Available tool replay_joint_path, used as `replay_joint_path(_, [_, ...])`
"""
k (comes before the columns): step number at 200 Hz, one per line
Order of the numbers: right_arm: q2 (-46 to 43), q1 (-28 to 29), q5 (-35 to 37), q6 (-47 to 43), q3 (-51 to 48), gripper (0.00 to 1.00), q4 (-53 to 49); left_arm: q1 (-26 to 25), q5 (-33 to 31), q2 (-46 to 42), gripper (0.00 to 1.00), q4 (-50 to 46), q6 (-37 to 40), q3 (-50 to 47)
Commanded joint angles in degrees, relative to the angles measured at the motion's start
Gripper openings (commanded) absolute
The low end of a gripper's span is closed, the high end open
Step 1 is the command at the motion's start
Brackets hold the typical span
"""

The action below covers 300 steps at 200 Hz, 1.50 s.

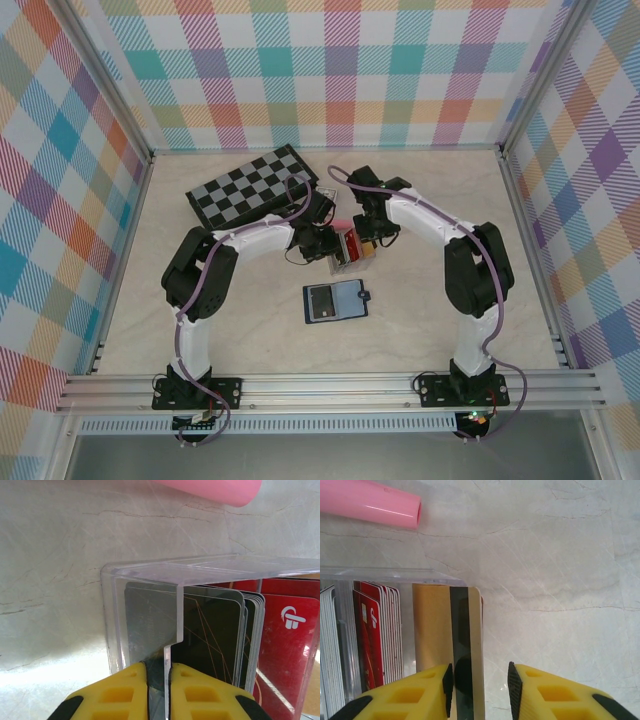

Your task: Put the credit cards into the card holder

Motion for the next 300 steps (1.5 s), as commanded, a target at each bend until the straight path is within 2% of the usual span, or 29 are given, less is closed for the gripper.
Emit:
replay_joint_path(1, [-1.5, -0.3, 1.0, -0.7, 1.5, 0.31, -2.2, 0.4, 0.8, 0.9, 0.13, -3.2, 0.8, -1.2])
replay_joint_path(49, [-2.1, -0.2, 1.6, -0.4, 1.4, 0.2, -1.9, 0.4, 1.0, 1.1, 0.12, -3.2, 0.8, -1.0])
replay_joint_path(118, [-4.7, -0.2, 3.2, -0.5, 1.0, 0.18, -2.3, 0.4, 0.9, 0.8, 0.12, -3.4, 0.8, -1.4])
replay_joint_path(161, [-6.0, -0.2, 0.3, -0.1, 1.0, 0.12, -2.4, 0.3, 1.1, 0.6, 0.11, -3.3, 0.8, -1.5])
replay_joint_path(174, [-7.0, -0.2, -2.2, 0.2, 1.0, 0.08, -2.4, 0.3, 1.1, 0.4, 0.12, -3.2, 0.8, -1.5])
replay_joint_path(225, [-15.6, -0.5, -12.2, 4.1, -3.6, 0.02, 1.4, 0.3, 1.2, -3.3, 0.17, -2.8, 0.7, -1.4])
replay_joint_path(259, [-24.0, -3.1, -20.2, 9.0, -11.2, 0.0, 7.8, 0.3, -0.8, -8.9, 0.31, -3.4, 0.5, -2.1])
replay_joint_path(281, [-29.4, -7.0, -29.0, 12.5, -16.7, 0.0, 13.6, 0.3, -1.8, -14.9, 0.4, -2.1, -0.3, -5.0])
replay_joint_path(300, [-32.8, -10.4, -37.0, 16.1, -21.2, 0.0, 18.5, 0.4, 0.0, -20.6, 0.5, 1.9, -1.8, -9.3])
